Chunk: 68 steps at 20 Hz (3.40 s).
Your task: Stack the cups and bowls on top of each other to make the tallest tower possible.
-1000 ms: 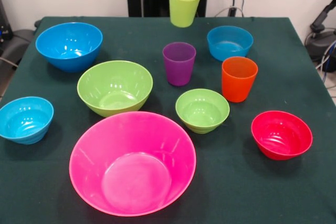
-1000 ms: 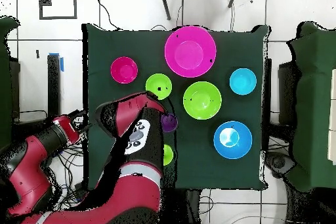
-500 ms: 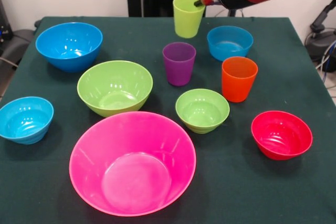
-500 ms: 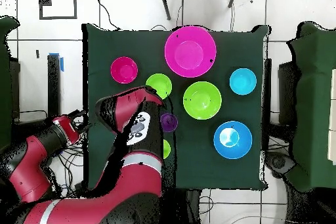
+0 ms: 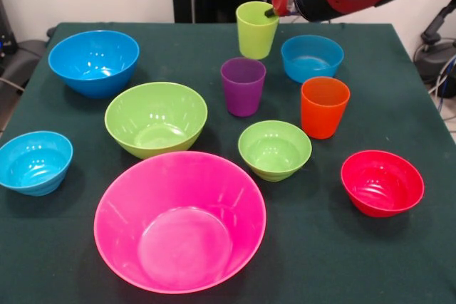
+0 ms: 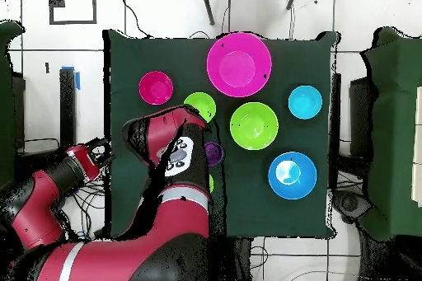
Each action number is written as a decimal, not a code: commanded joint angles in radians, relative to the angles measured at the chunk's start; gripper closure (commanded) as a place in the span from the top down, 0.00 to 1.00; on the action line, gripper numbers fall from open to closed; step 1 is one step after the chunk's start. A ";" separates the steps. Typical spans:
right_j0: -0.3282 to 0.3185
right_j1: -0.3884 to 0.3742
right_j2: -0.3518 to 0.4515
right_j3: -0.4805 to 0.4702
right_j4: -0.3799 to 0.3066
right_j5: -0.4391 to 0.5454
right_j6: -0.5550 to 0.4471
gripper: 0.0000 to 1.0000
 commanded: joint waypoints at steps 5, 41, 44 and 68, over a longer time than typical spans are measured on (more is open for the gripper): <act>-0.042 -0.009 0.128 -0.048 0.008 0.104 -0.084 0.00; -0.138 0.018 0.266 -0.274 -0.017 0.406 -0.190 0.00; -0.178 0.055 0.294 -0.322 -0.040 0.417 -0.242 0.00; -0.237 0.052 0.365 -0.330 -0.100 0.482 -0.243 0.00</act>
